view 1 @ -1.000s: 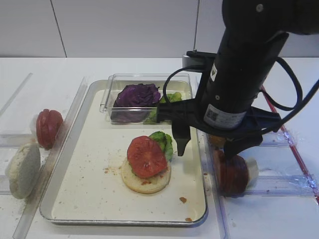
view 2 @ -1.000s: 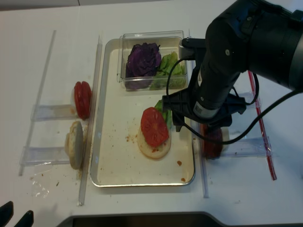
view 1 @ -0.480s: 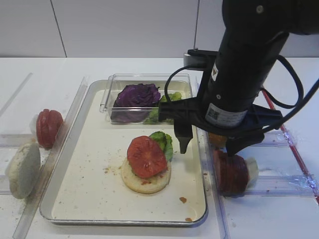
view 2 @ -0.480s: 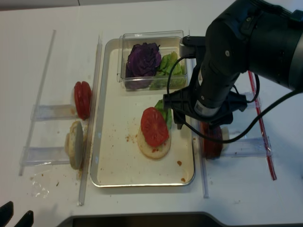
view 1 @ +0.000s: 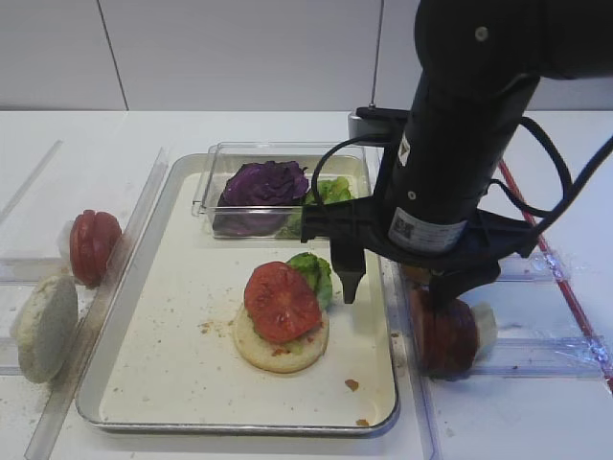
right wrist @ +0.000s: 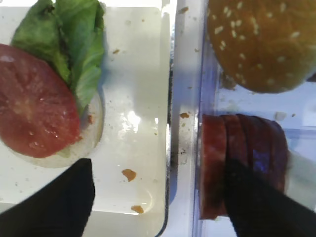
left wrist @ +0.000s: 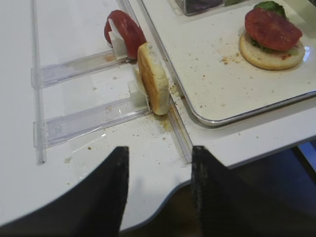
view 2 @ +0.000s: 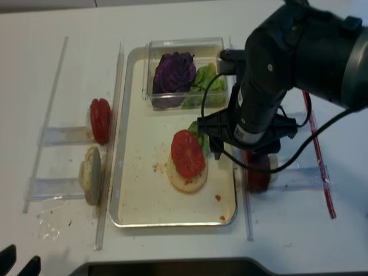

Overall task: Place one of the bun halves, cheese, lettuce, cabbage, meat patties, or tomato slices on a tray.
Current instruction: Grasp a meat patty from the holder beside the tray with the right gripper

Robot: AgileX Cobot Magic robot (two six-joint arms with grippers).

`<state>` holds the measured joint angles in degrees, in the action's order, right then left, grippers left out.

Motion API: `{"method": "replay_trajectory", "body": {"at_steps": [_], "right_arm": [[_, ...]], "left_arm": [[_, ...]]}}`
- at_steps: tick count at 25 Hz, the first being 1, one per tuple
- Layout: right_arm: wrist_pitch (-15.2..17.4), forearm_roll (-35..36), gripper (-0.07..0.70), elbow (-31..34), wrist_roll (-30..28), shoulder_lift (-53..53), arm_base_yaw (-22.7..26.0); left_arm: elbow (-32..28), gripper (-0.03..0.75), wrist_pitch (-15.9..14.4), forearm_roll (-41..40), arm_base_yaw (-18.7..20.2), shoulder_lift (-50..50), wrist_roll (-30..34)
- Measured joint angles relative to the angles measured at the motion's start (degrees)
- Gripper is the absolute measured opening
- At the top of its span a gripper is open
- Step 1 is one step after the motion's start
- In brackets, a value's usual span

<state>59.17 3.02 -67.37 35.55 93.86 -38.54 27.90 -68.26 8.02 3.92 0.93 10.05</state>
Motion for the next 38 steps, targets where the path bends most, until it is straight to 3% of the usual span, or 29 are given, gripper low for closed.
{"method": "replay_trajectory", "body": {"at_steps": [12, 38], "right_arm": [[-0.37, 0.23, 0.453, 0.0, 0.0, 0.14, 0.0], [0.69, -0.46, 0.446, 0.0, 0.02, 2.38, 0.0]], "left_arm": [[0.0, 0.287, 0.0, 0.0, 0.0, 0.0, 0.0], [0.0, 0.287, 0.0, 0.0, 0.0, 0.0, -0.03]]}}
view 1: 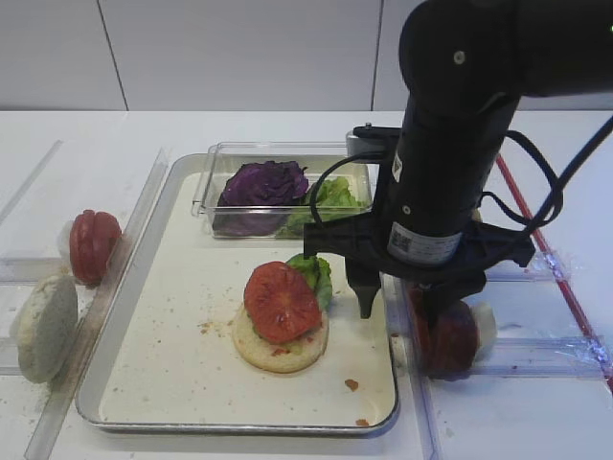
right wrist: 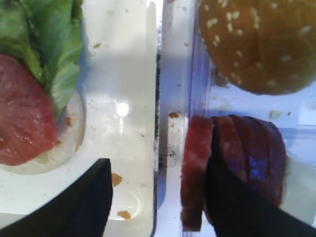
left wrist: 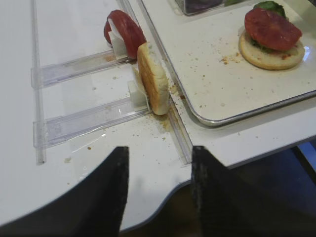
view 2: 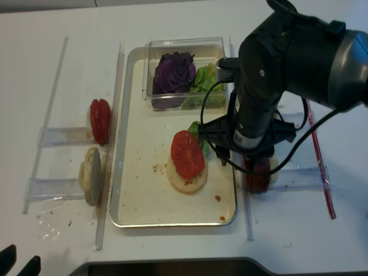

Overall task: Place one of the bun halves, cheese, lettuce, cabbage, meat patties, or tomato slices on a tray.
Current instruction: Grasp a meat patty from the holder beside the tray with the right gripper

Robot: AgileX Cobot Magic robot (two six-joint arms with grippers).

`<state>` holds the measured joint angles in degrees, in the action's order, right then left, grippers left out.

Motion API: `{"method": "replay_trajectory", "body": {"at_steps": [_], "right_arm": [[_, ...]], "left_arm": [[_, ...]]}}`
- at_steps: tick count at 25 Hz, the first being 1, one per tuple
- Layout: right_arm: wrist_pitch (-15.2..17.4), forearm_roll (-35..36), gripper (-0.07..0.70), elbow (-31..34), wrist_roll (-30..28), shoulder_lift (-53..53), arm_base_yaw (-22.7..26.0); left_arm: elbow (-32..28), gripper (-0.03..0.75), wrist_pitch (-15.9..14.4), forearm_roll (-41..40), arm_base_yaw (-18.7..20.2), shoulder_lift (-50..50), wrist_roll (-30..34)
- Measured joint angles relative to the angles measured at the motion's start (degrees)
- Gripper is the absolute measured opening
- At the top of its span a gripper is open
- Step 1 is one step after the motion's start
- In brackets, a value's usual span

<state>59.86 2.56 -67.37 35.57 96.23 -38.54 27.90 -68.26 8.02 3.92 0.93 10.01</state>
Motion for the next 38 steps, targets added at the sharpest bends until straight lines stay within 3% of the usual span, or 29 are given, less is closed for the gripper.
{"method": "replay_trajectory", "body": {"at_steps": [4, 12, 23, 28, 38], "right_arm": [[0.34, -0.36, 0.433, 0.0, 0.21, 0.13, 0.0], [1.81, -1.92, 0.268, 0.0, 0.81, 0.13, 0.0], [3.01, -3.57, 0.234, 0.0, 2.57, 0.95, 0.0], [3.12, -3.85, 0.121, 0.0, 2.7, 1.26, 0.0], [3.45, -3.73, 0.115, 0.0, 2.96, 1.26, 0.0]], "left_arm": [[0.0, 0.287, 0.0, 0.0, 0.0, 0.0, 0.0], [0.0, 0.287, 0.0, 0.0, 0.0, 0.0, 0.0], [0.0, 0.286, 0.0, 0.0, 0.0, 0.0, 0.0], [0.0, 0.286, 0.0, 0.0, 0.0, 0.0, 0.0], [0.0, 0.286, 0.0, 0.0, 0.0, 0.0, 0.0]]}}
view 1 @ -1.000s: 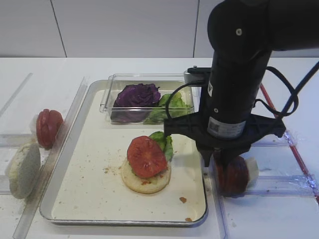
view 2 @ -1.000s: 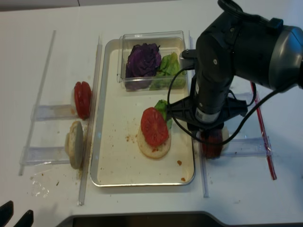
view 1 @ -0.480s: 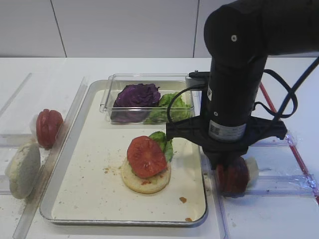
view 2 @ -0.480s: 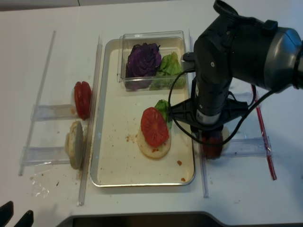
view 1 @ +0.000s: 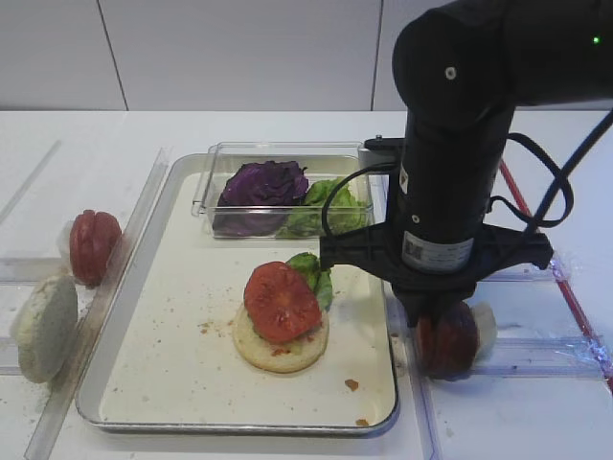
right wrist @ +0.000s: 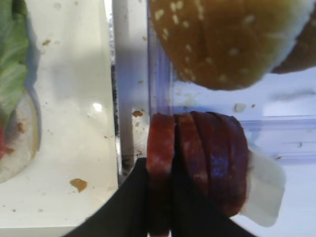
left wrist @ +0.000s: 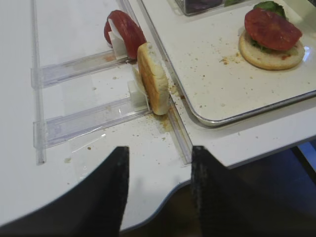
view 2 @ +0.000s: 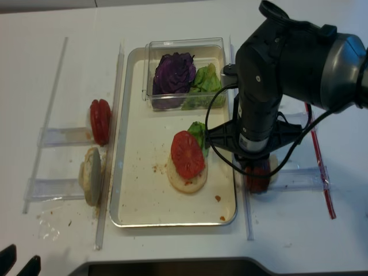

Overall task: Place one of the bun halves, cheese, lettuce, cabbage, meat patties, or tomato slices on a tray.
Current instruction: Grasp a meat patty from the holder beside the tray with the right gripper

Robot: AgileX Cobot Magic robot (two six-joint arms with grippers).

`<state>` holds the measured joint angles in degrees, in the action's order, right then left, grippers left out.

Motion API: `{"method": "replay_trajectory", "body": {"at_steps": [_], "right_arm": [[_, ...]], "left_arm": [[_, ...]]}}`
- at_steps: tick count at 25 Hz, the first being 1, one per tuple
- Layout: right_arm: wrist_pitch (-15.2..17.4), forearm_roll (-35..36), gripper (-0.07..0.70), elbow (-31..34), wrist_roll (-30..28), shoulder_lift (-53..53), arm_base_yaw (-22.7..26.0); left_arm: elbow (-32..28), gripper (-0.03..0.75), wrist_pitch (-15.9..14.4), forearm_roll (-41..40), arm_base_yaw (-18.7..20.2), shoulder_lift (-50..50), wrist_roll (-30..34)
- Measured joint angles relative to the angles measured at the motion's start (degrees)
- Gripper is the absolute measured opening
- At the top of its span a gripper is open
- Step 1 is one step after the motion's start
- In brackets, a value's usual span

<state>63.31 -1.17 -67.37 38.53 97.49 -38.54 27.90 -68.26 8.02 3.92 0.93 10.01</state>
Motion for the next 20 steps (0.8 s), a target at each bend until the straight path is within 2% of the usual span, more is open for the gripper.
{"method": "replay_trajectory", "body": {"at_steps": [6, 20], "right_arm": [[0.57, 0.8, 0.113, 0.0, 0.04, 0.0, 0.0], [4.14, 1.17, 0.112, -1.08, -0.45, -2.02, 0.0]], "left_arm": [[0.0, 0.286, 0.0, 0.0, 0.0, 0.0, 0.0], [0.0, 0.286, 0.0, 0.0, 0.0, 0.0, -0.09]]}}
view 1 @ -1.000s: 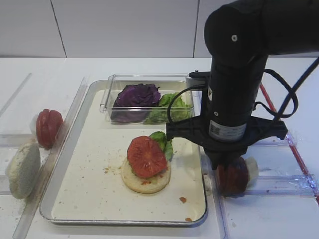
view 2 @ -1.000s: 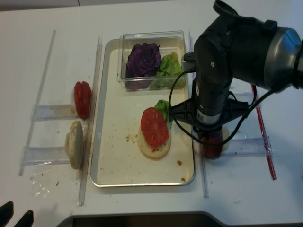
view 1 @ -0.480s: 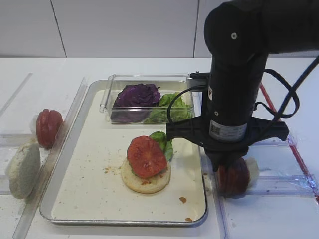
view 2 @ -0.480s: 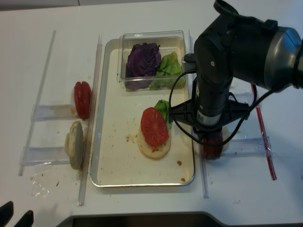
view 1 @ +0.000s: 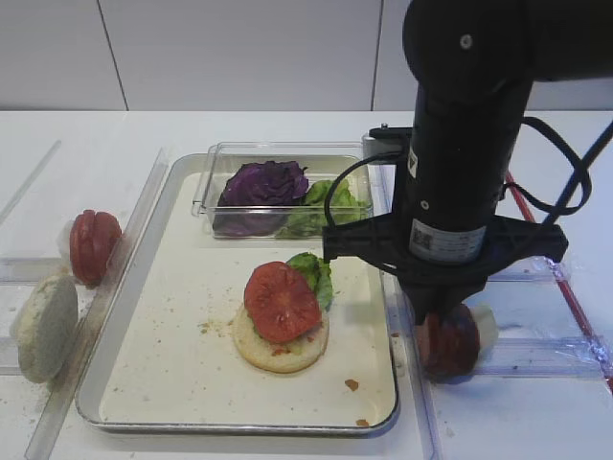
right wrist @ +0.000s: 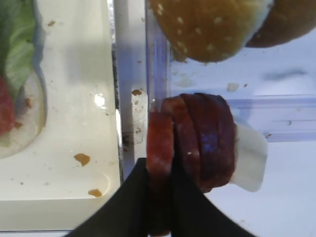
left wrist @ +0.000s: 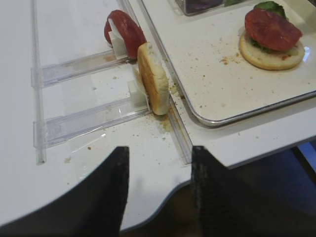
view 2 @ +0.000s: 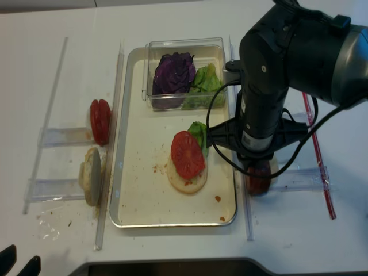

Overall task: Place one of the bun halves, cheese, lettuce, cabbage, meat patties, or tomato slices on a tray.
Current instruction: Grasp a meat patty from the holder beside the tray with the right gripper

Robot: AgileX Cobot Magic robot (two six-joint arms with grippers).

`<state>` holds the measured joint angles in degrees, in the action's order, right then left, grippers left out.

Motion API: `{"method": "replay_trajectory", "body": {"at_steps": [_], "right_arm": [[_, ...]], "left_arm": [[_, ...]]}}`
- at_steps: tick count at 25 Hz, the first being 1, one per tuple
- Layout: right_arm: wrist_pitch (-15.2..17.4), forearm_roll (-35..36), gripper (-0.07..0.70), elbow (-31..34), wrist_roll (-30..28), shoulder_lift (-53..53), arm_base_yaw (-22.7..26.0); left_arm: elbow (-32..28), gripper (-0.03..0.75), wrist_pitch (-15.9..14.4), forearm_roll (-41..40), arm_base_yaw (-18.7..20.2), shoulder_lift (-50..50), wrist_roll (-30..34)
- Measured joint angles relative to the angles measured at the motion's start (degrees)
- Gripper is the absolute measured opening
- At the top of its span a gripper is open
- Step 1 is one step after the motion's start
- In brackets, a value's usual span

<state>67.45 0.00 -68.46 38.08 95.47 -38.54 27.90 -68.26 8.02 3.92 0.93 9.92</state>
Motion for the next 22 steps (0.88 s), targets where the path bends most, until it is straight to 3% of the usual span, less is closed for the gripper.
{"method": "replay_trajectory", "body": {"at_steps": [22], "right_arm": [[1.78, 4.2, 0.111, -0.04, -1.84, -6.46, 0.0]], "left_arm": [[0.0, 0.286, 0.0, 0.0, 0.0, 0.0, 0.0]]}}
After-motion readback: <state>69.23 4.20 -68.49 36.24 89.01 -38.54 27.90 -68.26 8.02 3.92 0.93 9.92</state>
